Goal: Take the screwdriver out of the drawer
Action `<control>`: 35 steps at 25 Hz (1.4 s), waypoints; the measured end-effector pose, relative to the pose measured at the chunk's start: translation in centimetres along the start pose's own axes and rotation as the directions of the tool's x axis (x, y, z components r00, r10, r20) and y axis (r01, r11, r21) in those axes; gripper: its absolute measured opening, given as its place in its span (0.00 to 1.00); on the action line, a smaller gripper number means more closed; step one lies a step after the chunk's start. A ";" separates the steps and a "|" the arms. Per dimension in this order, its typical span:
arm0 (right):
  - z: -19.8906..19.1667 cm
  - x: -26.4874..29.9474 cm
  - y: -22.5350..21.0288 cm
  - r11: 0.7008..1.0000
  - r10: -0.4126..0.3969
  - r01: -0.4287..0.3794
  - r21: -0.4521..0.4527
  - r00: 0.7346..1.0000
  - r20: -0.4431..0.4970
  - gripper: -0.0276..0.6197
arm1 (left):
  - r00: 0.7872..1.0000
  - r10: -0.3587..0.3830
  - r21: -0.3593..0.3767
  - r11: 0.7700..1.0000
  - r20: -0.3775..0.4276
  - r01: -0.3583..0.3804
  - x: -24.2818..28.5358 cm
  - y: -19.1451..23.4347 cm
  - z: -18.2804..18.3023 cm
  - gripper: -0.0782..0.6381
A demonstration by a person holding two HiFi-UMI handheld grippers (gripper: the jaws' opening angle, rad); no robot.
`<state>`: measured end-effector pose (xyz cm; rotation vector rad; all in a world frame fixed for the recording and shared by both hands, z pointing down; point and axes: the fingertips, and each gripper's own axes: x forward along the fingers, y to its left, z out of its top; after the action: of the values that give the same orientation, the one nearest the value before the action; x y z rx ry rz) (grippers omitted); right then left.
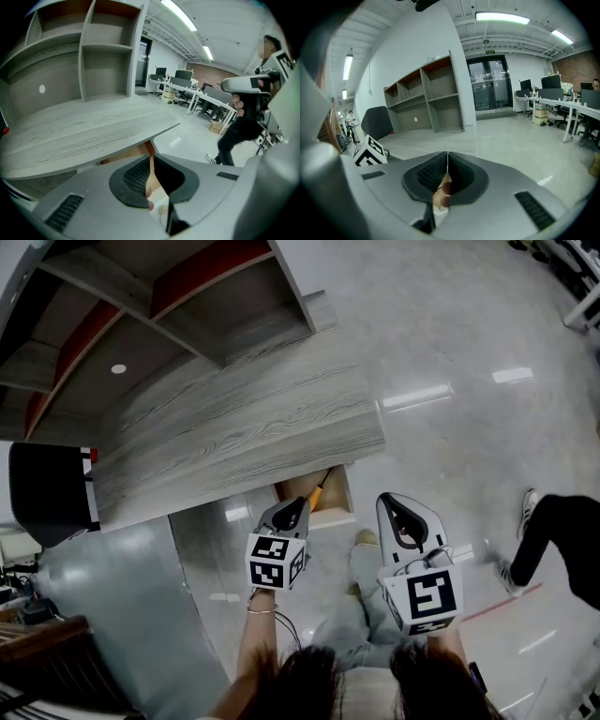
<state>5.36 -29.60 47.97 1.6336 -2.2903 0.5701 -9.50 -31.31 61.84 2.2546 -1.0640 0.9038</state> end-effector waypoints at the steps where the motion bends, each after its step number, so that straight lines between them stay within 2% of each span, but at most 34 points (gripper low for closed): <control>1: -0.3 0.1 -0.1 1.000 0.001 -0.001 0.004 1.000 -0.007 0.09 | 1.000 -0.003 0.001 1.000 -0.009 0.003 0.4 0.1 -0.2 0.16; 10: -3.2 0.5 -1.5 0.999 -0.016 0.018 0.043 0.998 -0.059 0.09 | 0.996 -0.019 0.024 0.999 -0.090 0.021 3.9 0.6 -2.8 0.19; 15: -4.4 0.8 -1.9 0.998 -0.024 0.029 0.062 0.997 -0.074 0.09 | 0.992 -0.025 0.009 1.000 -0.126 0.026 5.8 1.2 -4.3 0.23; 26: -6.9 1.0 -2.7 0.993 -0.040 0.050 0.111 0.995 -0.091 0.09 | 0.970 0.012 0.107 0.994 -0.243 0.015 9.6 2.8 -7.8 0.28; 29: -8.2 0.7 -2.9 0.991 -0.049 0.066 0.119 0.989 -0.138 0.09 | 0.964 0.023 0.133 0.991 -0.263 0.013 10.6 3.0 -8.6 0.30; 35: -10.2 0.4 -3.2 0.988 -0.056 0.079 0.132 0.984 -0.169 0.09 | 0.946 0.058 0.180 0.984 -0.320 0.000 12.4 3.5 -10.4 0.30</control>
<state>8.22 -26.12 57.66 1.6514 -2.1098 0.8314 -10.02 -32.50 78.34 2.1300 -0.8982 1.3759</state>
